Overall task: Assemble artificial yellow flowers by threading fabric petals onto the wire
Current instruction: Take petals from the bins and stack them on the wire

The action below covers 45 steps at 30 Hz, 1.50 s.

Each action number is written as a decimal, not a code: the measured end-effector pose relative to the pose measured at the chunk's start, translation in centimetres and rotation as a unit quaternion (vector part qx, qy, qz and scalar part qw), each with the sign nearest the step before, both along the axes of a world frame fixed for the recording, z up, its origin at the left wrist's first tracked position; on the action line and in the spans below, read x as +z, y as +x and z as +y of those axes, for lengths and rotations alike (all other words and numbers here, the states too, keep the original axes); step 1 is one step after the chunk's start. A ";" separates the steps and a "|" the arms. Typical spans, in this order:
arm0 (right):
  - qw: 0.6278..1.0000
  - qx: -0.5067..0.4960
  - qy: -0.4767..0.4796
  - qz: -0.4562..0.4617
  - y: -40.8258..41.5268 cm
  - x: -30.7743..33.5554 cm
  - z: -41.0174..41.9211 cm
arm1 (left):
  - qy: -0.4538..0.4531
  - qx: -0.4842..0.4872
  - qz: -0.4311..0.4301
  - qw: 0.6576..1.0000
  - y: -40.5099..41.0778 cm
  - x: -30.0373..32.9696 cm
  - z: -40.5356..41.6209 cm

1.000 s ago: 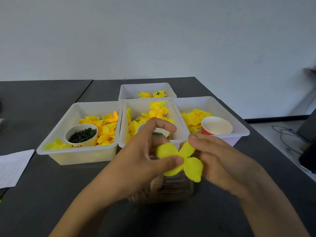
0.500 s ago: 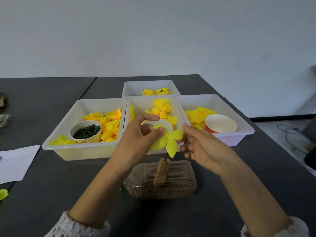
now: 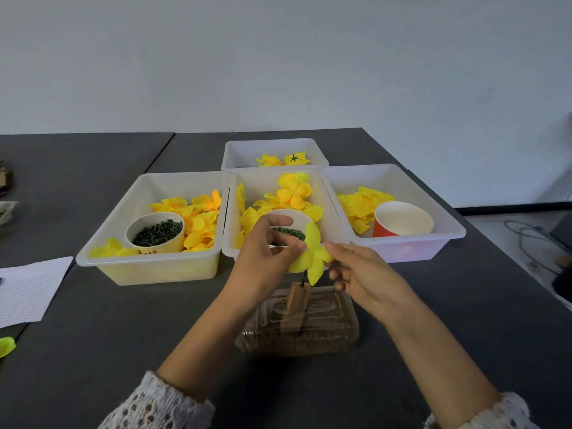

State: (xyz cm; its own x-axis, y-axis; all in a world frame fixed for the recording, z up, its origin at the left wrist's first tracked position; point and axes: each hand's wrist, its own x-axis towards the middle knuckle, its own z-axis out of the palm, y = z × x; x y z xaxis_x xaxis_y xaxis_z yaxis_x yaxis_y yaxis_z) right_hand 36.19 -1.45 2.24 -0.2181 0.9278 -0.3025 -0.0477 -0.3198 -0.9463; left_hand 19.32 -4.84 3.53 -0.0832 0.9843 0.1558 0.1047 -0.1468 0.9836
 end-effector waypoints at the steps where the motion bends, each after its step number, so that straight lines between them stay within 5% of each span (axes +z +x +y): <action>1: 1.000 0.000 -0.001 0.012 -0.1 0.0 0.0 | 0.003 0.002 -0.004 1.000 0.0 0.0 0.1; 6: 0.996 0.022 0.038 0.081 0.1 0.5 0.4 | 0.025 0.015 -0.047 0.998 -0.1 0.3 0.6; 12: 0.999 -0.009 0.014 0.040 -0.4 -0.4 0.4 | 0.008 0.055 0.005 0.998 -0.2 -0.7 0.4; 18: 0.985 0.007 0.058 0.164 -0.1 -0.4 0.5 | 0.039 0.060 -0.046 0.996 -0.2 -0.1 0.4; 30: 0.990 -0.008 -0.017 0.138 -1.0 -1.3 0.6 | -0.004 0.086 -0.019 0.996 0.1 -0.6 0.8; 38: 0.982 0.010 -0.029 0.186 -0.8 -0.6 1.0 | -0.095 0.031 -0.199 0.975 -0.3 -0.5 1.3; 45: 0.983 0.012 -0.060 0.173 -0.5 -0.6 1.5 | -0.106 0.020 -0.217 0.970 0.1 -0.5 1.3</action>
State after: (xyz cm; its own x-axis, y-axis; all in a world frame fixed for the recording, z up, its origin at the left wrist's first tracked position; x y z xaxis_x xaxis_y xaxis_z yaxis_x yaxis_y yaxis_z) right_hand 35.66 0.07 1.63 -0.3481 0.8835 -0.3134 -0.3505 -0.4327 -0.8306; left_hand 19.43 -3.59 3.03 -0.1347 0.9850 -0.1077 -0.3244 0.0589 0.9441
